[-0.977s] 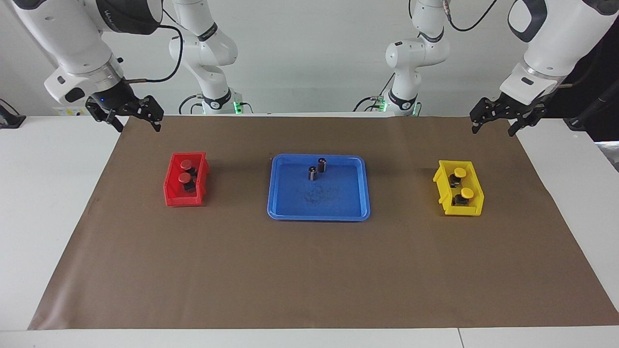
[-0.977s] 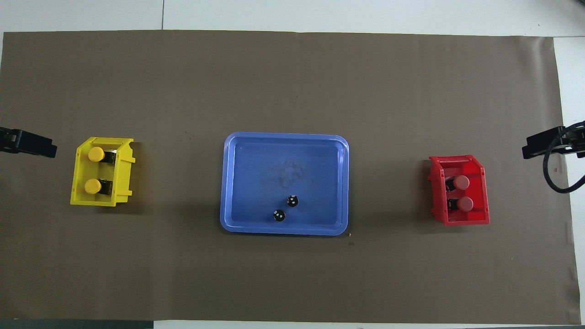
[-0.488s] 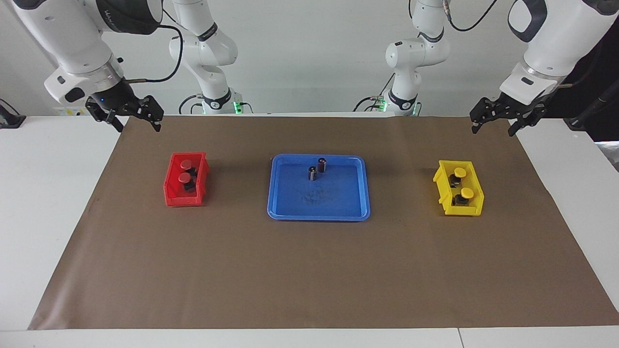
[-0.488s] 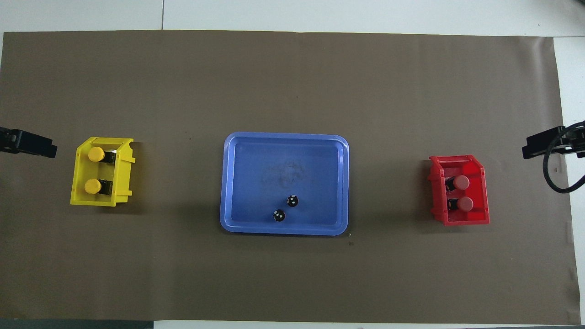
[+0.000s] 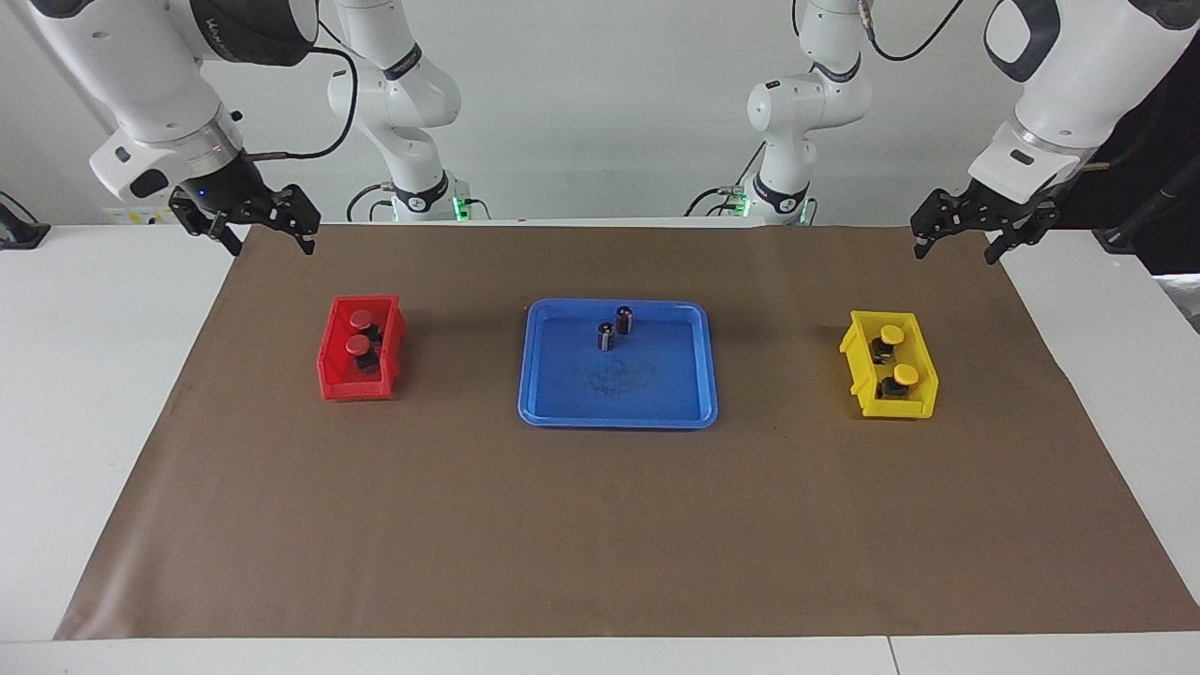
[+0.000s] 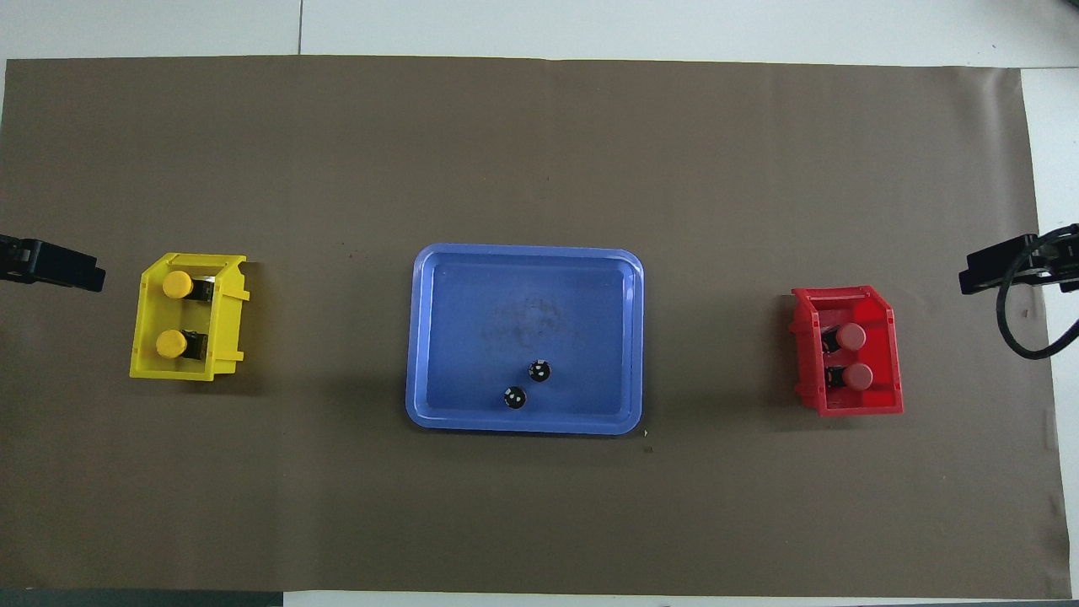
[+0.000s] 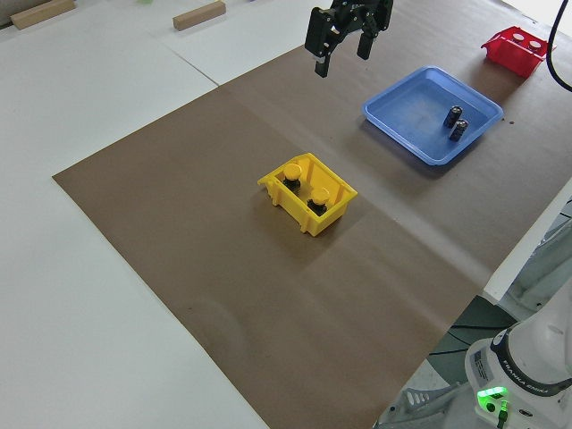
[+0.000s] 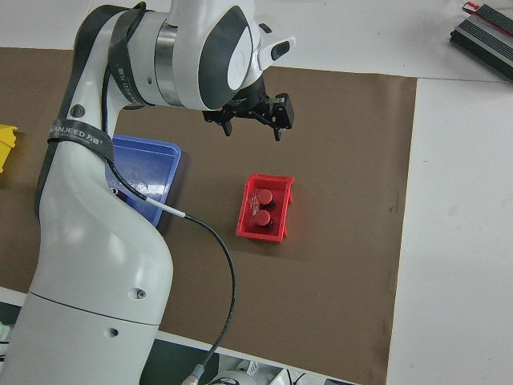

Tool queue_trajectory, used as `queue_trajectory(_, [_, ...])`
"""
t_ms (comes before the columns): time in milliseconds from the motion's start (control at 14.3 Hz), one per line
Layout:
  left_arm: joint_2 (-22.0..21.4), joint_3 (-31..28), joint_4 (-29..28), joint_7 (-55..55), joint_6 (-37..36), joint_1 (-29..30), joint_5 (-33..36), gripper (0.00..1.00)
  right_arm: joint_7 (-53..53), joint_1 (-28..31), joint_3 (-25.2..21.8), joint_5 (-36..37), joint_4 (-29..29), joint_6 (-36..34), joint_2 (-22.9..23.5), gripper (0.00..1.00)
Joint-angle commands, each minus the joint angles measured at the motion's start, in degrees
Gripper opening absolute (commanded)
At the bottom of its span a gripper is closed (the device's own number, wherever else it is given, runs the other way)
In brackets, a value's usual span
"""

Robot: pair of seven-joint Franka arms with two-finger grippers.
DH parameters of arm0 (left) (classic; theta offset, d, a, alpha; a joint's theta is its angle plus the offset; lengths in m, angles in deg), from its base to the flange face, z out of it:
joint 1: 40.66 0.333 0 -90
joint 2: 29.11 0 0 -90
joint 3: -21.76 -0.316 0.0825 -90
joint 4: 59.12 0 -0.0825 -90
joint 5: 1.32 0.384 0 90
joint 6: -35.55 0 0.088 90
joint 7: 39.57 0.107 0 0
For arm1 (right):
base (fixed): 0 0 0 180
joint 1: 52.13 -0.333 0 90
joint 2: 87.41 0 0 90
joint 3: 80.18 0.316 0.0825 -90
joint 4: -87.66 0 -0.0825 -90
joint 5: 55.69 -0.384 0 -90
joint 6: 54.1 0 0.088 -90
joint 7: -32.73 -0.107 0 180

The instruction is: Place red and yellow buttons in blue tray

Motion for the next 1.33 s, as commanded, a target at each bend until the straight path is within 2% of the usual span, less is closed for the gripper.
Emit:
queue_trajectory(0, [-0.3,0.1,-0.2,0.6,-0.8,0.6,-0.4,1.0,-0.2,0.2,0.2,-1.9,1.6,3.9,-1.0,1.0])
queue_trajectory(279, [-0.3,0.1,-0.2,0.7,-0.7,0.6,-0.4,1.0,-0.4,-0.5,0.2,-2.1,5.1,9.1,0.9,1.0])
queue_trajectory(488, [-0.3,0.1,-0.2,0.6,-0.6,0.6,-0.4,1.0,0.1,-0.7,0.3,-2.2,12.3,16.2,1.0,1.0])
queue_trajectory(558, [-0.3,0.1,-0.2,0.7,-0.7,0.6,-0.4,1.0,0.7,-0.7,0.3,-2.2,15.0,18.9,1.0,0.92])
queue_trajectory(628, [-0.3,0.1,-0.2,0.7,-0.8,0.6,-0.4,1.0,2.2,-0.7,0.3,-2.2,17.3,21.7,0.9,0.75])
queue_trajectory(698, [-0.3,0.1,-0.2,0.7,-0.8,0.6,-0.4,1.0,2.9,-0.6,0.3,-2.2,19.3,23.7,0.8,0.67])
queue_trajectory(1116, [-0.3,0.1,-0.2,0.6,-0.3,0.4,-0.4,1.0,2.8,-0.1,0.2,-2.2,30.8,37.1,1.3,0.65])
queue_trajectory(1256, [-0.3,0.1,-0.2,0.6,-0.4,0.2,-0.4,1.0,2.9,-0.3,0.2,-2.2,32.0,38.1,2.2,0.65])
